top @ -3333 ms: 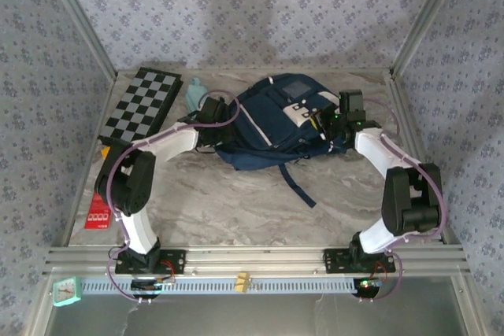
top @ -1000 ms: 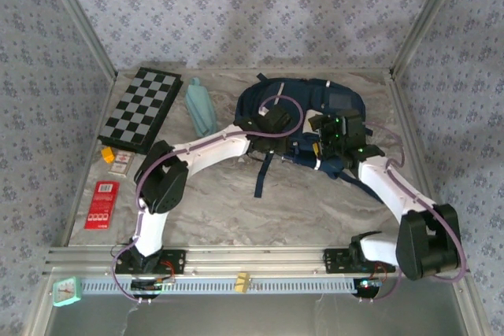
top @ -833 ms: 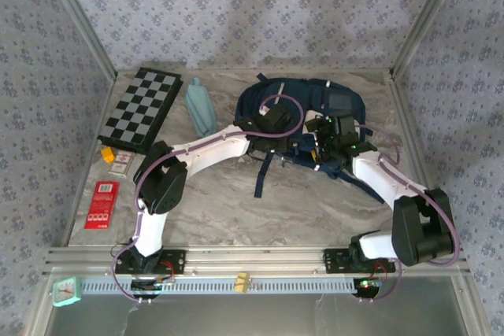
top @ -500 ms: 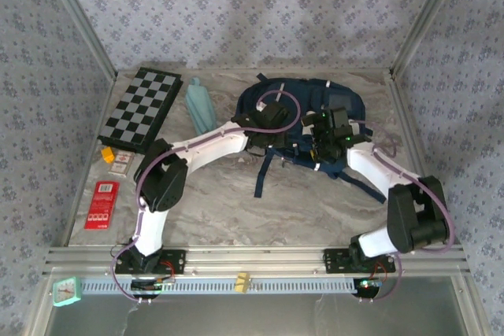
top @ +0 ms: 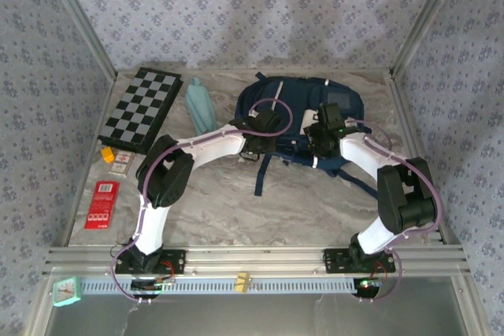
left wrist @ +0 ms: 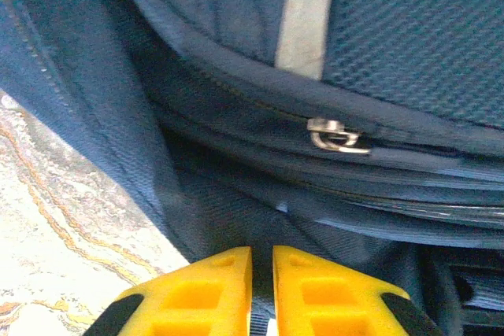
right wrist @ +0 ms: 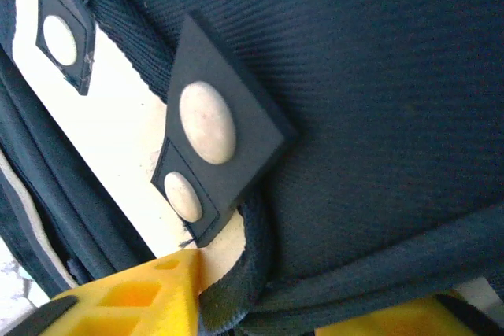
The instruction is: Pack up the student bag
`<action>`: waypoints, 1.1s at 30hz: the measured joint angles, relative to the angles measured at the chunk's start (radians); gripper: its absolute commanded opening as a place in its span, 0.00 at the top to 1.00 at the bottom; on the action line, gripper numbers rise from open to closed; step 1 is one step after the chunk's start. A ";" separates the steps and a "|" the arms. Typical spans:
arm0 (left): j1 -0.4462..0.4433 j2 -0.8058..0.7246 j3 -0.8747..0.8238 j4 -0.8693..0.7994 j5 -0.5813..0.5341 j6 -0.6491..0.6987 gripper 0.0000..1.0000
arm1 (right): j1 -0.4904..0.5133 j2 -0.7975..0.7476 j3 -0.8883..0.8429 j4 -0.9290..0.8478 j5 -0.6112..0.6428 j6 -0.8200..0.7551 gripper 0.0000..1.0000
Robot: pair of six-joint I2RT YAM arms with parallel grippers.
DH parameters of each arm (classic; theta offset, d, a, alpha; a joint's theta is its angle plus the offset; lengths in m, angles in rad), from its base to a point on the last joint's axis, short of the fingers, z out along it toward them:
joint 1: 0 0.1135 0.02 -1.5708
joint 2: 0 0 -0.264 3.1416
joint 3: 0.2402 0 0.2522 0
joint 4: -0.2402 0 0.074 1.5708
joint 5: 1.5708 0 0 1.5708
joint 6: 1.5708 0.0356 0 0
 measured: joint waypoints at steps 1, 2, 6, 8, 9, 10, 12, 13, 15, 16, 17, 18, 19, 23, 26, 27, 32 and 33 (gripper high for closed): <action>0.003 0.001 -0.002 0.003 0.001 0.000 0.86 | -0.003 0.000 0.002 0.000 0.000 0.000 0.73; 0.005 0.003 -0.003 0.008 0.003 -0.001 0.86 | -0.006 0.001 0.004 0.001 0.000 0.003 0.76; 0.006 0.003 -0.011 0.019 0.008 -0.003 0.88 | -0.019 0.001 0.006 0.015 0.000 0.014 0.90; 0.007 0.003 -0.012 0.023 0.013 -0.003 0.88 | -0.021 0.001 0.006 0.023 -0.002 0.016 0.96; 0.007 0.003 -0.012 0.023 0.016 -0.003 0.87 | -0.023 0.001 0.006 0.028 -0.002 0.016 0.99; 0.008 0.003 -0.012 0.025 0.019 -0.003 0.86 | -0.023 0.001 0.006 0.032 -0.002 0.016 1.00; 0.010 0.001 -0.012 0.026 0.026 -0.002 0.83 | -0.023 0.001 0.006 0.046 -0.002 0.016 1.00; 0.010 -0.004 -0.013 0.025 0.027 -0.002 0.82 | -0.024 0.001 0.006 0.051 -0.004 0.017 1.00; 0.009 -0.027 -0.021 0.021 0.027 0.002 0.74 | -0.027 0.001 0.003 0.074 -0.008 0.021 1.00; 0.008 -0.040 -0.022 0.016 0.027 0.000 0.71 | -0.028 0.001 0.002 0.085 -0.009 0.021 1.00; 0.004 -0.056 -0.022 0.013 0.030 0.001 0.70 | -0.028 0.000 0.001 0.095 -0.010 0.021 1.00; 0.001 -0.072 -0.021 0.012 0.032 0.000 0.69 | -0.028 -0.003 0.000 0.105 -0.011 0.024 1.00; -0.003 -0.083 -0.017 0.009 0.034 0.000 0.68 | -0.028 -0.008 0.000 0.110 -0.011 0.026 1.00; -0.048 -0.090 0.058 -0.005 0.042 0.014 0.64 | -0.028 -0.039 -0.002 0.125 -0.012 0.040 1.00; -0.086 -0.083 0.132 -0.014 0.050 0.031 0.61 | -0.028 -0.058 -0.002 0.126 -0.015 0.051 1.00; -0.097 -0.072 0.165 -0.019 0.056 0.037 0.60 | -0.027 -0.063 -0.002 0.126 -0.016 0.055 1.00; -0.119 0.022 0.304 -0.023 0.083 0.060 0.59 | -0.025 -0.086 -0.002 0.125 -0.017 0.078 1.00; -0.120 0.047 0.325 -0.024 0.086 0.064 0.60 | -0.025 -0.091 -0.002 0.125 -0.019 0.084 1.00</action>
